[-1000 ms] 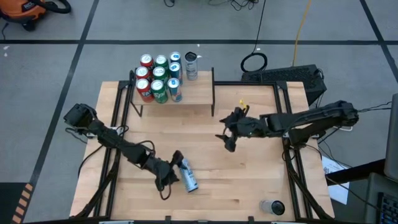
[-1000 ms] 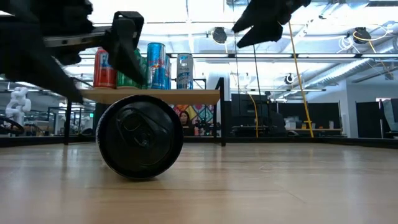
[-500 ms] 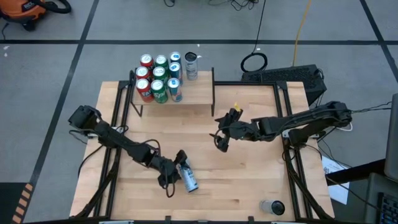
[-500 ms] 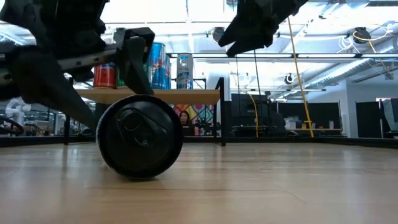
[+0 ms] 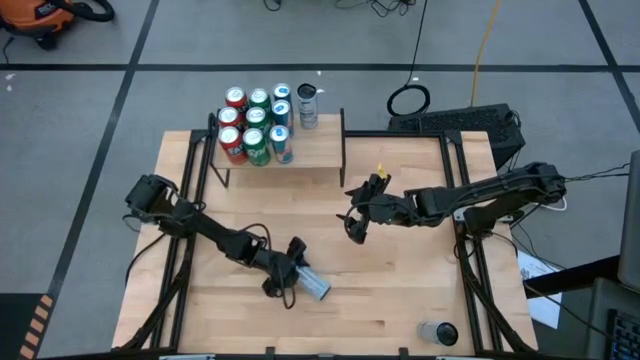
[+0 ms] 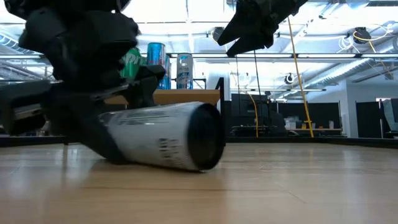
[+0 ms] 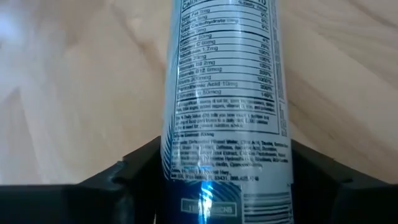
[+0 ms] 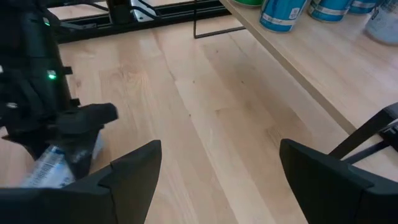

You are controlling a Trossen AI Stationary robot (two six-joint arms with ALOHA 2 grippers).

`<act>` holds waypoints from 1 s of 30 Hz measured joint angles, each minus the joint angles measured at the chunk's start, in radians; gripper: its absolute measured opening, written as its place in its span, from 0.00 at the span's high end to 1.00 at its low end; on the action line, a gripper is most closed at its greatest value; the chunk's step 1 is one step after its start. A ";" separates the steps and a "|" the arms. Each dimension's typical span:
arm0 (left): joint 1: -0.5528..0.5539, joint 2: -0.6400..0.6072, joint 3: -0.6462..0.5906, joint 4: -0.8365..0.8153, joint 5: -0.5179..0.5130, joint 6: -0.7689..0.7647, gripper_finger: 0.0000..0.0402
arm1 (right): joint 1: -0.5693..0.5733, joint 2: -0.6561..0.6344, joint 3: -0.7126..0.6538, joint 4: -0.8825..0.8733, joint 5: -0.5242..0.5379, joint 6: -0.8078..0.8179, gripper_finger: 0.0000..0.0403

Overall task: Place canned beverage on shelf
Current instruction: Put the left black soda can on the shelf

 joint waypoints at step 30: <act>0.222 -0.322 -0.521 1.240 0.356 -0.663 0.42 | 0.201 0.003 0.000 0.278 0.008 -0.324 0.22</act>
